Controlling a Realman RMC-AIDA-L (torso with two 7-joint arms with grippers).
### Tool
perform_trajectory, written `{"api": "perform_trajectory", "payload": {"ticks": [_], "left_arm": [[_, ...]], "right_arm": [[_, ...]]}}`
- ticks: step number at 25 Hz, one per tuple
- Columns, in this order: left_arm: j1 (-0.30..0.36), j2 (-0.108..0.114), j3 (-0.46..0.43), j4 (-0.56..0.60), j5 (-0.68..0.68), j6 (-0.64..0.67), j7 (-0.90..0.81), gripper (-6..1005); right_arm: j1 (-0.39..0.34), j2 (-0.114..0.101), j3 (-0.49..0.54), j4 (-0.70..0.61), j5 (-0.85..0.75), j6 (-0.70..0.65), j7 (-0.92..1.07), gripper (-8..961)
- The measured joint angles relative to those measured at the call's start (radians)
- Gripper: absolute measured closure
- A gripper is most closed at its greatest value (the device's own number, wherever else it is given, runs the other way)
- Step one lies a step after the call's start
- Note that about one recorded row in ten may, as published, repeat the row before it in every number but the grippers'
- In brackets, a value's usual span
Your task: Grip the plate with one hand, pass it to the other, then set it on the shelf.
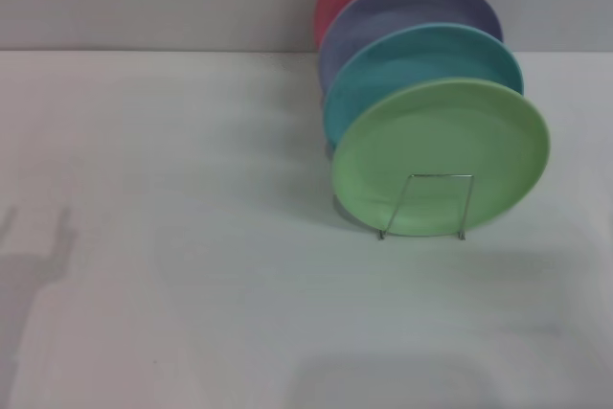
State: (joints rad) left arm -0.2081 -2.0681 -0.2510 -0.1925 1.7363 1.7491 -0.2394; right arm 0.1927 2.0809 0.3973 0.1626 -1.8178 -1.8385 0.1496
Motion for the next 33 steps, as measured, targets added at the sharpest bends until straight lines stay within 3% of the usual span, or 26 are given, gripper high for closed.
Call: {"api": "perform_trajectory", "payload": {"ticks": [5,11,22,33], "left_arm": [[-0.013,0.000,-0.020,0.000,-0.003,-0.004,0.046,322],[-0.032,0.000,-0.072,0.002,-0.004,-0.041,0.054,322],[-0.090,-0.002,-0.105,0.009,-0.006,-0.099,0.055,322],[-0.141,0.001,-0.156,0.011,-0.002,-0.188,0.050,322]], "right_arm": [[0.072,-0.002,0.000,-0.105,0.115,0.045,0.135,555],[0.147,-0.006,0.000,-0.177,0.215,0.145,0.192,387],[0.231,-0.026,0.000,-0.218,0.275,0.256,0.217,387],[0.254,-0.016,0.021,-0.223,0.318,0.318,0.212,387]]}}
